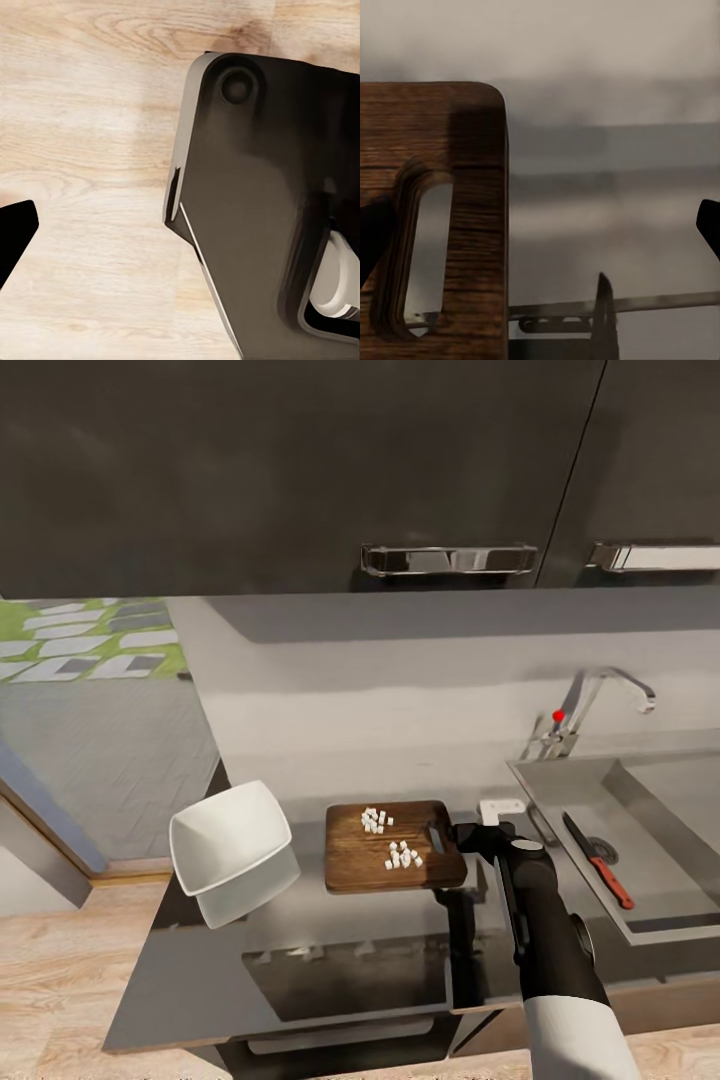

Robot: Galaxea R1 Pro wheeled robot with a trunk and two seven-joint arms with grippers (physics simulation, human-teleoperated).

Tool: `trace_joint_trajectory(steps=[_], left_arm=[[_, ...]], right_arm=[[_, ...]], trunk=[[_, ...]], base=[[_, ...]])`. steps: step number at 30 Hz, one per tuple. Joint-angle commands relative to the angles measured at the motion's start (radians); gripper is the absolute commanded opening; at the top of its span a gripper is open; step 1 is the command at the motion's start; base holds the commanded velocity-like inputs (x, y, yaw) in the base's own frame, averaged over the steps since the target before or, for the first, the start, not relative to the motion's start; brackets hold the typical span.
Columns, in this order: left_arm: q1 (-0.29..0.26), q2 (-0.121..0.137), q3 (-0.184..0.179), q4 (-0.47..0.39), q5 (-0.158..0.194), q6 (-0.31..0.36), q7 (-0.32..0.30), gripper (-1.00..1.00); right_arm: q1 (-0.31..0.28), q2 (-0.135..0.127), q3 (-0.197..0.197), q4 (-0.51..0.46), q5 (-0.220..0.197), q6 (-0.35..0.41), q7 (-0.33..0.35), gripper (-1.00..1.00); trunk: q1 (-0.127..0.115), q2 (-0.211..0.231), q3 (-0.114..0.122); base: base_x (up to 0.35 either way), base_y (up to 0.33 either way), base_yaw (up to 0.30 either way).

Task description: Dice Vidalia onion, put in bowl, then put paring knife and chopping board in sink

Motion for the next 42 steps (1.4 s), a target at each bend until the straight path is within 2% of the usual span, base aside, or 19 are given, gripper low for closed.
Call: trace_joint_trajectory(steps=[1, 42], left_arm=[[0.000, 0.000, -0.001, -0.001, 0.010, 0.000, -0.005, 1.00], [0.000, 0.001, -0.001, -0.001, 0.010, 0.000, -0.005, 1.00]], right_arm=[[-0.001, 0.001, -0.002, -0.001, 0.011, 0.003, 0.009, 1.00], [-0.001, 0.001, 0.001, -0.001, 0.011, 0.003, 0.007, 1.00]], trunk=[[0.001, -0.002, -0.003], [0.001, -0.002, -0.065]], base=[[0.000, 0.000, 0.000], [0.015, 0.005, 0.000]])
